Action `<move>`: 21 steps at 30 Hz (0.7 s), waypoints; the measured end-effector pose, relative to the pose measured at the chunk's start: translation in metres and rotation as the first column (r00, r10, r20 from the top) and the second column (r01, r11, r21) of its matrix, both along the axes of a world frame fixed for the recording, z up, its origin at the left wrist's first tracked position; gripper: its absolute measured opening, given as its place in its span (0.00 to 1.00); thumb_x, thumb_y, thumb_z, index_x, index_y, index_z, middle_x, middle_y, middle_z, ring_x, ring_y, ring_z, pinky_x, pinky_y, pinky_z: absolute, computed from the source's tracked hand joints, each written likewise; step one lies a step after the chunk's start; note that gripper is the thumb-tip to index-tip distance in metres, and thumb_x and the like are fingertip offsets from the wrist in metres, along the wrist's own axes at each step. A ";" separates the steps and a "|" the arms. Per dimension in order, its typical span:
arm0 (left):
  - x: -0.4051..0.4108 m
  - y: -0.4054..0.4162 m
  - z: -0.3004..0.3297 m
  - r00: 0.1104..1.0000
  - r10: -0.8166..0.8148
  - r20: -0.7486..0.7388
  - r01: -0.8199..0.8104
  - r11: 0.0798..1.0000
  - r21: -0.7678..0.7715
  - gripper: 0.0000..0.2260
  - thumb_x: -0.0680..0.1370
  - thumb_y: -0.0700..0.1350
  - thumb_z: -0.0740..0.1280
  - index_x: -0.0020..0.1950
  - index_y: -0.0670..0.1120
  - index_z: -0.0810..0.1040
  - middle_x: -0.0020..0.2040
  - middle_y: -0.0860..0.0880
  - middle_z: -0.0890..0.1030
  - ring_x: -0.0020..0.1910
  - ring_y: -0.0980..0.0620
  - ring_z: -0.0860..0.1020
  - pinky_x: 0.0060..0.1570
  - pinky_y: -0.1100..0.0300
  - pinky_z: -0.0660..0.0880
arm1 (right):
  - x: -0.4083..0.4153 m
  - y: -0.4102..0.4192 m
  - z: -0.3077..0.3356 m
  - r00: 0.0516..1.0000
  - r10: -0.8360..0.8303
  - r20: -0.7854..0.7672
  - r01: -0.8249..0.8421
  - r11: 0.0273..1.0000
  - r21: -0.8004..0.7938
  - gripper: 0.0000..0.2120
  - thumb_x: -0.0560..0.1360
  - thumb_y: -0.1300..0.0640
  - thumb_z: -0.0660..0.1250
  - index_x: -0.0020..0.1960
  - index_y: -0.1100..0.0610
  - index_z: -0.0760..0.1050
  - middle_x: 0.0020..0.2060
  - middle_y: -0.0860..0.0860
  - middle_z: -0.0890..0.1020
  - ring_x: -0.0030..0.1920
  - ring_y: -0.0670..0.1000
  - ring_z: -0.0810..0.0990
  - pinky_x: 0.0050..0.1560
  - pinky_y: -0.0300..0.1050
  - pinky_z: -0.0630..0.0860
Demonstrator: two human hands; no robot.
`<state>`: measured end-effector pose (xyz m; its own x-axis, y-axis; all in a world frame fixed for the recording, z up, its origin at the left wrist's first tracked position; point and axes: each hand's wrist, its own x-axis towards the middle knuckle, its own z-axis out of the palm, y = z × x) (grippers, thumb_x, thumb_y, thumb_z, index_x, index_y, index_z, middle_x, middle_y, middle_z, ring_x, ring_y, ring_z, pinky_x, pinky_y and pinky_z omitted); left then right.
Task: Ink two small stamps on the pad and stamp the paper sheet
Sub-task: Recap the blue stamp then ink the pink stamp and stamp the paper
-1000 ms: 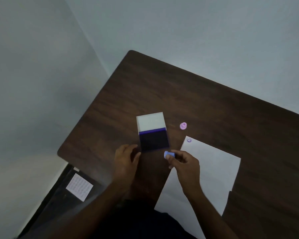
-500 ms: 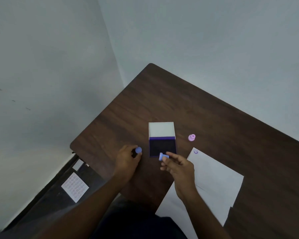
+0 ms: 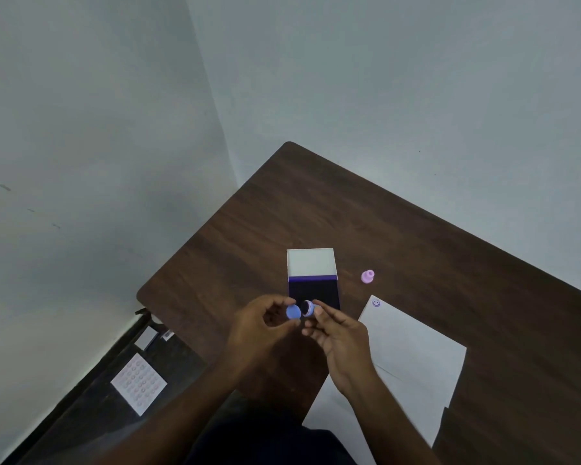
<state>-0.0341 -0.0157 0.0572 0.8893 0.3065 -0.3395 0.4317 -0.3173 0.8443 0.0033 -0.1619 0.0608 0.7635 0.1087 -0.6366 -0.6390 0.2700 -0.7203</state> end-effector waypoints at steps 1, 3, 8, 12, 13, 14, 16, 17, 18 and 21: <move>-0.001 0.000 0.004 1.000 -0.018 0.005 0.018 1.000 -0.023 0.15 0.72 0.45 0.73 0.57 0.43 0.80 0.51 0.49 0.82 0.49 0.54 0.80 0.54 0.64 0.77 | 0.000 0.001 0.001 1.000 0.008 -0.002 -0.008 1.000 -0.004 0.11 0.72 0.61 0.70 0.53 0.62 0.81 0.47 0.60 0.85 0.44 0.58 0.85 0.48 0.48 0.83; -0.004 0.000 0.010 0.999 -0.025 0.043 0.028 0.997 -0.065 0.13 0.72 0.44 0.73 0.56 0.46 0.80 0.47 0.54 0.82 0.45 0.60 0.81 0.46 0.73 0.76 | -0.001 0.003 0.003 1.000 0.019 0.002 -0.019 1.000 -0.010 0.11 0.72 0.61 0.71 0.53 0.61 0.81 0.48 0.58 0.85 0.46 0.57 0.86 0.50 0.47 0.82; -0.003 0.000 0.022 0.994 0.008 0.107 0.005 0.993 -0.116 0.11 0.70 0.45 0.73 0.50 0.54 0.80 0.44 0.62 0.79 0.43 0.71 0.78 0.43 0.76 0.75 | -0.002 0.004 0.012 0.998 0.049 0.050 -0.048 0.999 -0.014 0.11 0.71 0.62 0.71 0.54 0.60 0.81 0.49 0.56 0.85 0.48 0.56 0.85 0.55 0.52 0.80; 0.000 -0.001 0.025 0.986 -0.032 0.163 0.045 0.996 -0.076 0.11 0.70 0.42 0.73 0.51 0.51 0.80 0.45 0.61 0.79 0.45 0.72 0.78 0.43 0.78 0.72 | 0.001 0.008 0.014 0.993 0.087 0.079 -0.077 0.990 -0.121 0.13 0.69 0.60 0.74 0.53 0.57 0.82 0.50 0.54 0.85 0.46 0.54 0.86 0.53 0.50 0.81; 0.001 -0.001 0.026 0.983 -0.049 0.176 0.060 0.996 -0.063 0.12 0.70 0.41 0.73 0.52 0.48 0.81 0.45 0.60 0.79 0.45 0.72 0.78 0.43 0.78 0.72 | 0.001 0.008 0.014 0.992 0.089 0.086 -0.078 0.989 -0.126 0.13 0.69 0.60 0.74 0.53 0.57 0.82 0.50 0.54 0.85 0.46 0.53 0.86 0.52 0.48 0.82; 0.002 -0.001 0.025 0.981 -0.056 0.185 0.067 0.997 -0.050 0.12 0.70 0.40 0.73 0.53 0.47 0.81 0.46 0.60 0.79 0.46 0.71 0.78 0.44 0.78 0.72 | 0.001 0.008 0.014 0.992 0.089 0.090 -0.078 0.990 -0.121 0.12 0.69 0.60 0.74 0.53 0.57 0.82 0.50 0.54 0.85 0.46 0.53 0.86 0.51 0.47 0.82; 0.003 0.002 0.025 0.979 -0.059 0.194 0.065 0.998 -0.023 0.15 0.70 0.41 0.74 0.55 0.47 0.81 0.47 0.60 0.80 0.47 0.69 0.79 0.45 0.77 0.73 | 0.002 0.008 0.014 0.992 0.080 0.096 -0.070 0.991 -0.110 0.12 0.69 0.61 0.74 0.53 0.58 0.82 0.49 0.54 0.85 0.46 0.54 0.86 0.49 0.47 0.82; 0.003 0.002 0.025 0.979 -0.061 0.196 0.064 0.998 -0.011 0.17 0.69 0.42 0.75 0.57 0.48 0.81 0.48 0.60 0.81 0.47 0.68 0.80 0.46 0.76 0.73 | 0.002 0.007 0.015 0.993 0.075 0.097 -0.064 0.992 -0.104 0.12 0.69 0.61 0.74 0.53 0.58 0.82 0.49 0.54 0.85 0.46 0.54 0.86 0.49 0.47 0.83; 0.004 0.003 0.024 0.980 -0.057 0.188 0.059 0.998 -0.006 0.19 0.69 0.43 0.75 0.59 0.49 0.80 0.48 0.61 0.81 0.48 0.67 0.80 0.47 0.75 0.74 | 0.002 0.007 0.015 0.993 0.068 0.096 -0.059 0.994 -0.092 0.12 0.69 0.62 0.73 0.53 0.59 0.82 0.49 0.55 0.85 0.46 0.54 0.86 0.49 0.48 0.83; 0.005 0.003 0.026 0.983 -0.023 0.183 0.028 0.999 -0.027 0.18 0.68 0.42 0.76 0.57 0.51 0.79 0.47 0.61 0.82 0.46 0.64 0.81 0.44 0.74 0.75 | 0.002 0.007 0.015 0.995 0.057 0.086 -0.052 0.996 -0.066 0.11 0.70 0.62 0.73 0.52 0.59 0.81 0.48 0.55 0.85 0.45 0.55 0.86 0.48 0.49 0.83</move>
<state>-0.0294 -0.0127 0.0835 0.9445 0.2753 -0.1794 0.2617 -0.2999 0.9174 0.0058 -0.1553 0.0763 0.8110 0.1128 -0.5740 -0.5847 0.1881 -0.7892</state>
